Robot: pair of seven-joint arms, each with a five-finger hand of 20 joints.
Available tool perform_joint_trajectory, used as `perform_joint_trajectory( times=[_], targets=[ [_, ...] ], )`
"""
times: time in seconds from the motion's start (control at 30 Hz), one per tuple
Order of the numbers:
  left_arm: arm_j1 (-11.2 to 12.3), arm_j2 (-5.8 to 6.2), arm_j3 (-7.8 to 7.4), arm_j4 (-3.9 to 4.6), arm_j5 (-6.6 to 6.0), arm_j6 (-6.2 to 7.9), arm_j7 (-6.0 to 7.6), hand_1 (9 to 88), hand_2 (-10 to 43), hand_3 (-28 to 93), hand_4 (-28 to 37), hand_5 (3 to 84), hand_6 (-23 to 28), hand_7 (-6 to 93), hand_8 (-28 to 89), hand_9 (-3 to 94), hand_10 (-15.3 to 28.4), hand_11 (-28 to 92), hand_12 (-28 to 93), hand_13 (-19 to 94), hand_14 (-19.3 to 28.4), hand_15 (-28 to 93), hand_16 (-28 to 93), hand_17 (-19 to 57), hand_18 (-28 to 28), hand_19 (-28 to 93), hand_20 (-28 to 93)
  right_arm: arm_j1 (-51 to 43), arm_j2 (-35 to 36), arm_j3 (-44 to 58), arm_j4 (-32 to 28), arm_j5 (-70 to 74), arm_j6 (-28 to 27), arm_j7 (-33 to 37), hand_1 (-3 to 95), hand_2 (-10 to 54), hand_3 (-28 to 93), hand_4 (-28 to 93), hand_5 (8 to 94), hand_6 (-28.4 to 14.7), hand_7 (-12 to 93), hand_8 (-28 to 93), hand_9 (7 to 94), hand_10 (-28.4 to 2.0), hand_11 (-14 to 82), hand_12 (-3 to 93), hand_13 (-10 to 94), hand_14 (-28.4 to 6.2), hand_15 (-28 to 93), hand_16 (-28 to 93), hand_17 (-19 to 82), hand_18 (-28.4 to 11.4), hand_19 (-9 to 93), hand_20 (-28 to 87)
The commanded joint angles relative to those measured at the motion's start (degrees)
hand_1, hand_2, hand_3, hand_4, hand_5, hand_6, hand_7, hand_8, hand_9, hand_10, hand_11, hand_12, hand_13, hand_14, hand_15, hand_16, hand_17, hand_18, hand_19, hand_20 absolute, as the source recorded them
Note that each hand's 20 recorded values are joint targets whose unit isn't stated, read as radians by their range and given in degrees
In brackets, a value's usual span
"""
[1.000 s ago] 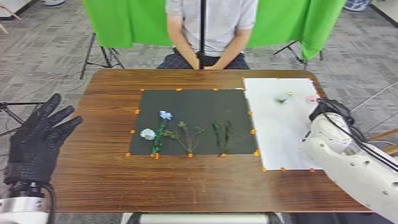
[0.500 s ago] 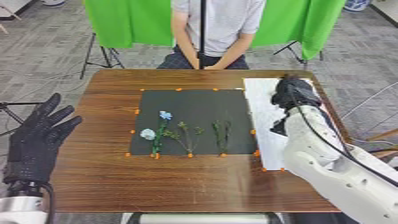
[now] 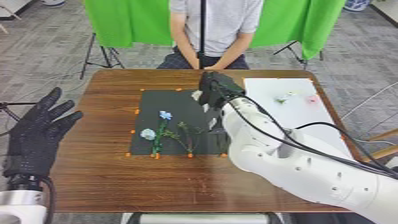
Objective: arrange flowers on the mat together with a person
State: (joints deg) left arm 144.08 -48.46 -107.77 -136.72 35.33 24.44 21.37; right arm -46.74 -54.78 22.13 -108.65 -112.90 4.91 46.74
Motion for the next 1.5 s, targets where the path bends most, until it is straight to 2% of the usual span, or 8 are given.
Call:
perform_joint_trajectory(
  times=[0.03, 0.1, 0.2, 0.47, 0.73, 0.83, 1.1, 1.5],
  targets=[
    [-2.2, -0.18, 0.63, 0.88, 1.41, -1.96, -2.28, 20.8, 7.9, 74, -25.1, 30.7, 4.9, 10.2, -8, 29.3, 14.9, 19, 12, 20, 21.6, 44, -5, -10.5, 17.4, 36, 15, 6.3, -6.44, -8.75, 4.7, 1.71, -0.5, -0.68, 60.7, -9.5, 67, -28, 77.4, 1.3, 27, 0, 91.0, -6.8, 12.3, 38.2, 81, -3.8, 53, 25, 39, -18.8, 92, -1],
    [-2.5, 0.01, 0.89, 1.12, 0.96, -1.92, -2.16, 20.8, 7.9, 74, -25.1, 30.7, 4.9, 10.2, -8, 29.3, 15.0, 19, 12, 20, 21.5, 44, -5, -10.5, 17.4, 36, 15, 7.97, -7.76, -11.38, 6.08, 2.36, -0.42, -0.62, 60.4, -9.5, 67, -27, 77.3, 1.2, 27, 0, 90.9, -6.8, 12.5, 38.3, 81, -3.9, 53, 24, 39, -18.8, 92, -1],
    [-3.59, -0.21, 1.33, 1.53, 1.66, -2.75, -3.44, 20.7, 7.8, 74, -25.0, 30.7, 4.9, 10.2, -8, 29.3, 15.0, 19, 12, 20, 21.6, 44, -5, -10.5, 17.4, 36, 15, 9.48, -9.41, -14.24, 7.59, 2.77, -0.44, 0.07, 60.1, -9.5, 67, -27, 76.9, 1.2, 27, 0, 90.7, -6.7, 12.7, 38.5, 81, -4.1, 54, 24, 39, -18.8, 92, 0],
    [-4.43, 0.3, 2.0, 1.96, 1.47, -3.15, -3.14, 20.8, 7.8, 74, -25.0, 30.7, 4.9, 10.2, -8, 29.2, 15.0, 19, 12, 20, 21.5, 44, -5, -10.5, 17.5, 36, 15, 10.39, -11.53, -16.98, 9.4, 2.98, -4.08, 1.28, 56.7, -9.5, 65, -28, 72.4, 0.7, 24, -2, 87.3, -8.3, 14.2, 37.3, 78, -5.6, 58, 19, 37, -19.0, 91, 1],
    [-3.8, 0.97, 2.0, 2.1, 0.37, -3.45, -2.05, 20.8, 7.8, 74, -25.0, 30.7, 4.9, 10.4, -8, 29.2, 15.0, 19, 12, 20, 21.5, 44, -5, -10.5, 17.5, 36, 15, 11.57, -11.55, -18.41, 9.85, 3.49, -5.68, 2.31, 47.3, -9.5, 69, -28, 65.3, 0.8, 18, -11, 77.6, -11.6, 28.1, 25.8, 76, -6.3, 61, 17, 35, -19.8, 90, 3],
    [-4.17, 1.32, 2.29, 2.1, 0.62, -2.99, -2.14, 20.8, 7.7, 74, -25.0, 30.8, 4.9, 10.4, -8, 29.3, 15.0, 19, 12, 20, 21.5, 44, -5, -9.9, 18.0, 38, 16, 12.21, -11.82, -19.2, 10.39, 3.46, -5.71, 2.84, 44.2, -9.5, 71, -27, 63.6, 0.0, 18, -13, 74.2, -13.5, 32.1, 20.6, 73, -7.3, 63, 17, 35, -20.0, 90, 3],
    [-4.25, 0.54, 2.36, 2.03, 1.21, -3.61, -2.49, 20.8, 7.7, 75, -24.9, 30.9, 5.0, 10.4, -8, 29.3, 15.0, 19, 12, 20, 21.6, 44, -5, -9.8, 18.1, 38, 16, 12.54, -11.95, -19.57, 10.12, 1.85, -5.21, 3.75, 42.6, -9.5, 71, -27, 60.3, -0.8, 16, -13, 70.8, -14.7, 32.6, 19.4, 71, -8.1, 65, 16, 35, -20.4, 90, 2],
    [-3.62, 0.31, 2.4, 1.73, 1.27, -3.07, -2.39, 20.8, 7.6, 75, -24.8, 31.0, 5.0, 10.4, -8, 29.3, 14.9, 19, 12, 20, 21.6, 44, -5, -9.6, 18.2, 39, 16, 13.91, -11.73, -19.76, 7.97, 0.05, -3.77, 4.71, 40.2, -9.5, 70, -26, 54.8, -2.7, 14, -12, 68.2, -15.9, 32.7, 19.0, 70, -8.6, 67, 15, 35, -21.0, 90, 0]
  ],
)
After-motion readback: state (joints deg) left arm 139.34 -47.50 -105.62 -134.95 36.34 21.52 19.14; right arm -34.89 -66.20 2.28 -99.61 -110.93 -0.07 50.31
